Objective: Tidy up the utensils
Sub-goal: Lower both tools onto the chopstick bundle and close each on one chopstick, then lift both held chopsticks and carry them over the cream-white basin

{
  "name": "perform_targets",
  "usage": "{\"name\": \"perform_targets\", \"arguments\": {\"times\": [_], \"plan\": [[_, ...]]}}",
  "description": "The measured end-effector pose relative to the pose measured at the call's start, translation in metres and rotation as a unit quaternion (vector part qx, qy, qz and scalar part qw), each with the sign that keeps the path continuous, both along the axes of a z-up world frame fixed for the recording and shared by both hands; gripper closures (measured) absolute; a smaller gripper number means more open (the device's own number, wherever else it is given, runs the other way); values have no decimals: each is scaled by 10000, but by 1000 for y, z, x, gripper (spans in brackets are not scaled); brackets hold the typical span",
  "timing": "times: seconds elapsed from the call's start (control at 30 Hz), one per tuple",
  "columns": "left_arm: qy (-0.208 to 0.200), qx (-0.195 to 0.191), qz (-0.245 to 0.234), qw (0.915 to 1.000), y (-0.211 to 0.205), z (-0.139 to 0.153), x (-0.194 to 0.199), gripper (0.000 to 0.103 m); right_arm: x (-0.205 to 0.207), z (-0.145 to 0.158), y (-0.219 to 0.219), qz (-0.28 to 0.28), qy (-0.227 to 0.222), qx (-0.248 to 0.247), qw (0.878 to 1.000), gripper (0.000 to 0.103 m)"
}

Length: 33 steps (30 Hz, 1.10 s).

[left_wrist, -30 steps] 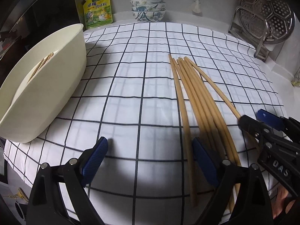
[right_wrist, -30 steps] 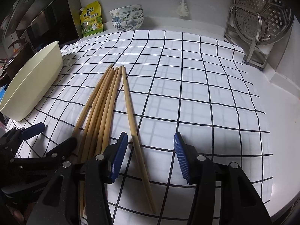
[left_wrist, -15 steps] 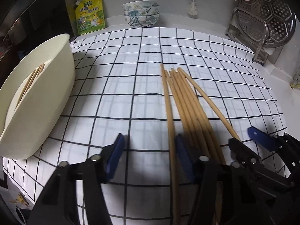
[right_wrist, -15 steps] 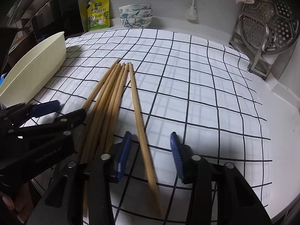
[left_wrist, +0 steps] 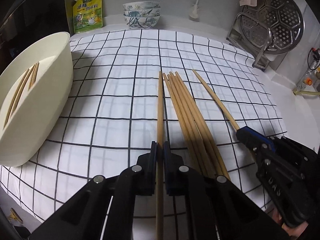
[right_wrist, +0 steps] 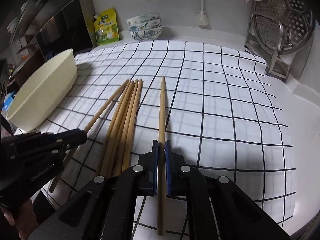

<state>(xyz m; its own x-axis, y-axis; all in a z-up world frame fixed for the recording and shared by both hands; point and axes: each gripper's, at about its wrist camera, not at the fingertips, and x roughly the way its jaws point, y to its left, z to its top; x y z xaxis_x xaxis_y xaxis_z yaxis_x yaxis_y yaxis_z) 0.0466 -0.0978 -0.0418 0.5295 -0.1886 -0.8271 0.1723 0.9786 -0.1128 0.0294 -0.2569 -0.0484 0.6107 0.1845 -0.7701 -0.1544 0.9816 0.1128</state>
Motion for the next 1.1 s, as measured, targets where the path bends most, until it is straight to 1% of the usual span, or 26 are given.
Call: {"name": "perform_targets", "arguments": {"times": [0.17, 0.3, 0.43, 0.63, 0.77, 0.9, 1.1], "plan": [[-128, -125, -85, 9998, 18, 18, -5, 96, -1, 11, 1, -118, -93, 188, 9997, 96], [-361, -198, -74, 9991, 33, 38, -7, 96, 0, 20, 3, -228, -174, 346, 9990, 96], [-487, -365, -92, 9981, 44, 51, -7, 96, 1, 31, 5, -361, -251, 355, 9984, 96], [-632, -522, -151, 9965, 50, 64, -7, 96, -1, 45, 13, -351, -377, 338, 9981, 96], [-726, -562, -143, 9957, 53, 69, -7, 96, -3, 52, 16, -354, -464, 369, 9976, 96], [-776, -581, -154, 9952, 55, 71, -10, 96, -5, 51, 17, -340, -454, 409, 9976, 96], [-615, -560, -166, 9964, 53, 58, -13, 96, -8, 44, 14, -375, -381, 477, 9974, 96]]}}
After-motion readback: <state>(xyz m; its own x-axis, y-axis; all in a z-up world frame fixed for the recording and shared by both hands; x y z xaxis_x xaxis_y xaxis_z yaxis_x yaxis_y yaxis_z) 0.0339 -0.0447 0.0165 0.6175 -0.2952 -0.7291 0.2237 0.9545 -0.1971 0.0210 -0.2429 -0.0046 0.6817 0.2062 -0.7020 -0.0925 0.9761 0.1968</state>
